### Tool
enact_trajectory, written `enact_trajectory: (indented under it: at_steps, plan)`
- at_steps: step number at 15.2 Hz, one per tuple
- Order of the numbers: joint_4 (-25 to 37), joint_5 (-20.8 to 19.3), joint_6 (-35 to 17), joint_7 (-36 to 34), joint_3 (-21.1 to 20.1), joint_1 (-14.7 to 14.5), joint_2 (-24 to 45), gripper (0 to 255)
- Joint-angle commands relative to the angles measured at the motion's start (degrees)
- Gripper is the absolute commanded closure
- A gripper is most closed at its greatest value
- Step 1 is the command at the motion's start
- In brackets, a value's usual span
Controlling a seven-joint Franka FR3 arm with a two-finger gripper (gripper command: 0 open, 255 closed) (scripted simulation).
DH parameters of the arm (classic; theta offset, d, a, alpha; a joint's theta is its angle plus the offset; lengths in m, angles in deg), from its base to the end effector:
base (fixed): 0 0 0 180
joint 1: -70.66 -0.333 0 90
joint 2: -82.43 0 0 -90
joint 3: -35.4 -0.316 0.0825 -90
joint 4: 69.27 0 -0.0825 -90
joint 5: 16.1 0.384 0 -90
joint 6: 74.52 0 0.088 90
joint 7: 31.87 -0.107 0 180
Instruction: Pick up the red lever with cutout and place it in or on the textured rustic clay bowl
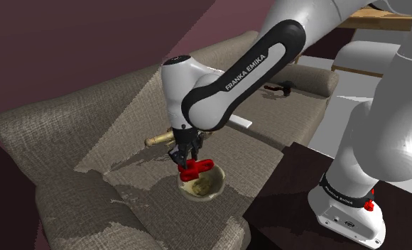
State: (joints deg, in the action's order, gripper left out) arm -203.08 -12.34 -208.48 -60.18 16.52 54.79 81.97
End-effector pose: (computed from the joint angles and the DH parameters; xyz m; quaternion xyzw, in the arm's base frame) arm 0.4143 0.2887 0.3398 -0.9992 -0.0335 0.0074 0.0218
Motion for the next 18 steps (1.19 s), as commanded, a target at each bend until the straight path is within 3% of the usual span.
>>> enact_trajectory:
  at_steps: [1,9,10,15,18]
  plan:
    - [-0.45,-0.4,-1.52,-0.29,-0.05,-0.04,1.07,255]
    - [-0.55,-0.48,-1.81,-0.34,-0.05,-0.05,1.27,255]
    - [-0.55,-0.48,-1.81,-0.34,-0.05,-0.05,1.27,0]
    - [-0.55,-0.48,-1.81,-0.34,-0.05,-0.05,1.27,0]
    - [1.61,0.87,4.11,0.69,0.16,0.15,-2.64,0]
